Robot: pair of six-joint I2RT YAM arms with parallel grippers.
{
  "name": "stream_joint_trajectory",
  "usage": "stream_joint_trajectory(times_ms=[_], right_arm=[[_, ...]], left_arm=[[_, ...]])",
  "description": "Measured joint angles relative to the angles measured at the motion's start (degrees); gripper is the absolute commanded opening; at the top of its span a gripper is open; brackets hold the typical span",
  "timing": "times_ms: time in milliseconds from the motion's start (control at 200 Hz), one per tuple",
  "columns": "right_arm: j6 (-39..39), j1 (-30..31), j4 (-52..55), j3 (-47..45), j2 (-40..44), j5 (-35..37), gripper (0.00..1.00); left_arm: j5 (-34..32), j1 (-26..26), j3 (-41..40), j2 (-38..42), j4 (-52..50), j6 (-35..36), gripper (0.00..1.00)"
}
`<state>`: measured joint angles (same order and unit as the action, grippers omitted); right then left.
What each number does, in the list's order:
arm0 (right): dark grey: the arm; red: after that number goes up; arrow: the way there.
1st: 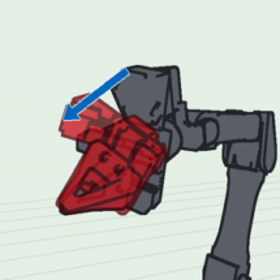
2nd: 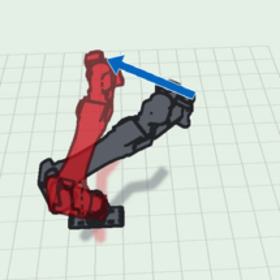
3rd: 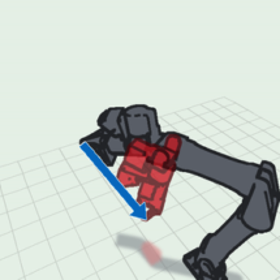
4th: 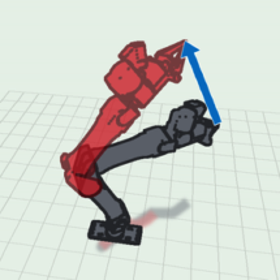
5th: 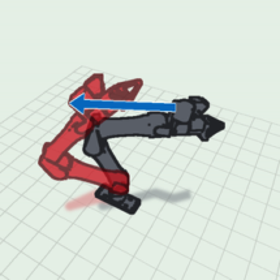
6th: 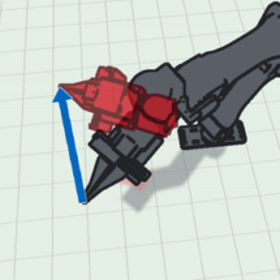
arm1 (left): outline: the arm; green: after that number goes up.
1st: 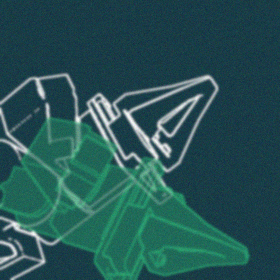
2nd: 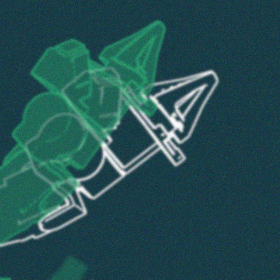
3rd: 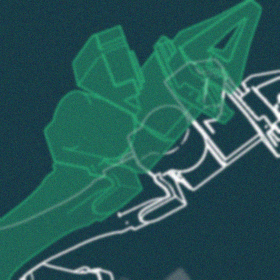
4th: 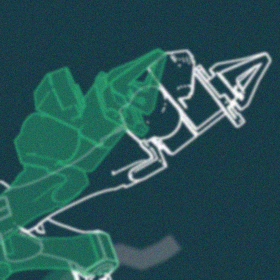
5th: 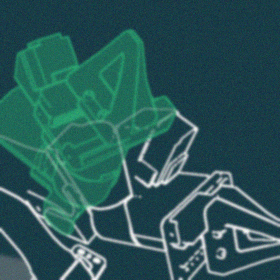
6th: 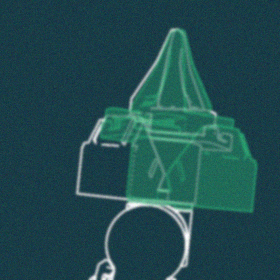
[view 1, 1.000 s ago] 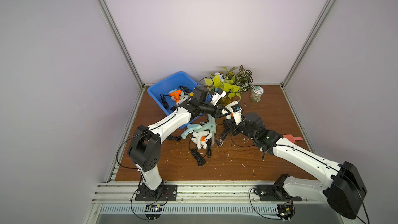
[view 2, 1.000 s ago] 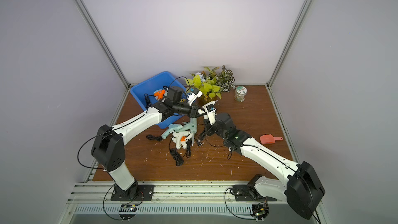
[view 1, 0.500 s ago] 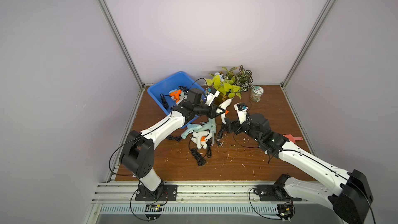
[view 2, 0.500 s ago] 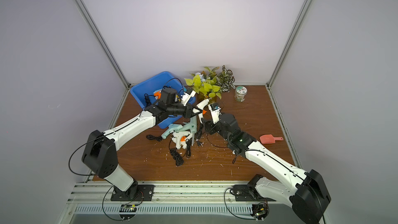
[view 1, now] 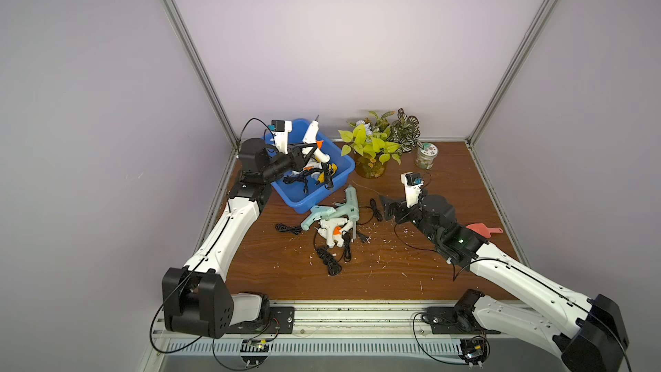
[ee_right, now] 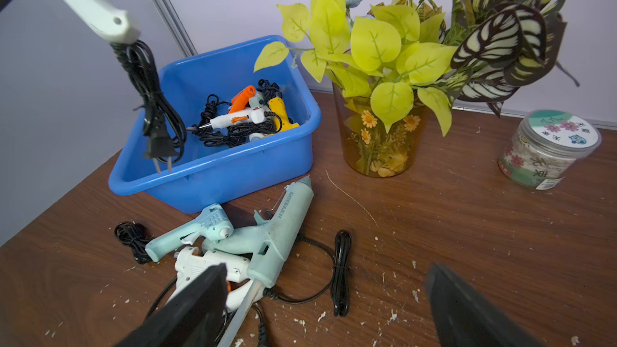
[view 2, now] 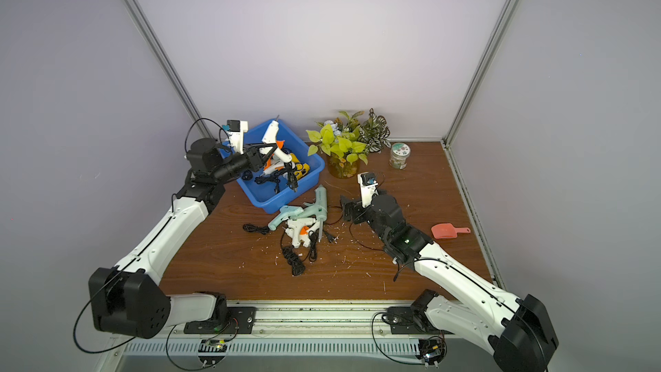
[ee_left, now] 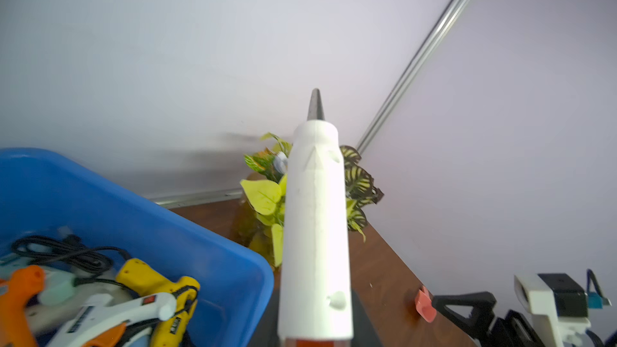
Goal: Put the hot melt glue gun into the storage box
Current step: Pick up the hot melt adhesive gun from the center of the board, then place the hot melt adhesive gun in the storage box.
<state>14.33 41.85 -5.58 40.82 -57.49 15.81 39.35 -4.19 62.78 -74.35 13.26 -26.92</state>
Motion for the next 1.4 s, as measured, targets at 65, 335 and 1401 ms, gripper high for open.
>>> stream_joint_trajectory(times_ms=[65, 335, 1401], right_arm=[[0.4, 0.0, 0.0, -0.1, 0.2, 0.6, 1.0], [2.3, 0.0, -0.2, -0.5, 0.7, 3.4, 1.0], [7.6, -0.1, 0.8, -3.0, -1.3, 9.3, 0.99]], left_arm=[[-1.6, 1.8, 0.0, 0.6, 0.7, 0.8, 0.0], [-9.0, 3.5, 1.8, -3.3, -0.5, 8.3, 0.0], [-3.4, 3.5, 7.0, -34.7, -6.9, 16.5, 0.24]])
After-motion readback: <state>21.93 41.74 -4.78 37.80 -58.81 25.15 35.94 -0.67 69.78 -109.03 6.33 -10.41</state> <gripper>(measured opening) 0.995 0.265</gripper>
